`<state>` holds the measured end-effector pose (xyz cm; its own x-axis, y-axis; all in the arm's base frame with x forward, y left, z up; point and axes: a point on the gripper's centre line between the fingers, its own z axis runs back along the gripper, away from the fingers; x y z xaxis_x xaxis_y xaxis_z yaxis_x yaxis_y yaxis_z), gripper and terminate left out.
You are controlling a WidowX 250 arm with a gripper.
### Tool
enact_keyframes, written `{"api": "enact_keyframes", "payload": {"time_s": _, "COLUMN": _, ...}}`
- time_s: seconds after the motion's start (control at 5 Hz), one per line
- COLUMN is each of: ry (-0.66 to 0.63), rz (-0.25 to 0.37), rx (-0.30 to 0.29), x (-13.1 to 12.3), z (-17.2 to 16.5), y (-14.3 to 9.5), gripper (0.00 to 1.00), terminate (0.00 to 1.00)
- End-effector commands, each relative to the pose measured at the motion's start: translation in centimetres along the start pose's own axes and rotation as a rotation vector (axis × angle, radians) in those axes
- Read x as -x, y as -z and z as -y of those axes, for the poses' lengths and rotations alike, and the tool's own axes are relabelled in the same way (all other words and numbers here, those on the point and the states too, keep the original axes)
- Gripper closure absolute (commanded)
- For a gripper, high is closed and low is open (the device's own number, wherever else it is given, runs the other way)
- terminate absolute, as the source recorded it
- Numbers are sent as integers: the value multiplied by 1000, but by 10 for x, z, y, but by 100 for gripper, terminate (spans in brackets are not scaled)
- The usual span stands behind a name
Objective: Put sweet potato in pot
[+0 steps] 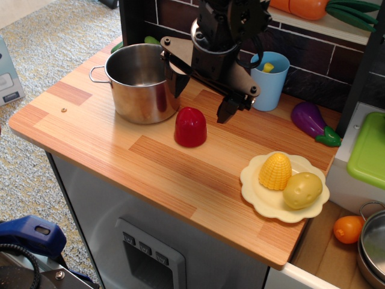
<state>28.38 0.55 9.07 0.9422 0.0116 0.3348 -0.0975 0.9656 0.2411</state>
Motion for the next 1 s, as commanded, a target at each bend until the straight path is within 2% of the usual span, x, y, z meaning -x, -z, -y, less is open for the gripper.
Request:
{"api": "enact_keyframes", "payload": {"time_s": 0.0, "ry": 0, "rz": 0, "rx": 0, "x": 0, "z": 0, "y": 0, "gripper": 0, "terminate": 0}}
{"api": "enact_keyframes", "payload": {"time_s": 0.8, "ry": 3, "rz": 39, "rx": 42, "x": -2, "z": -10, "y": 40, "gripper": 0, "terminate": 0}}
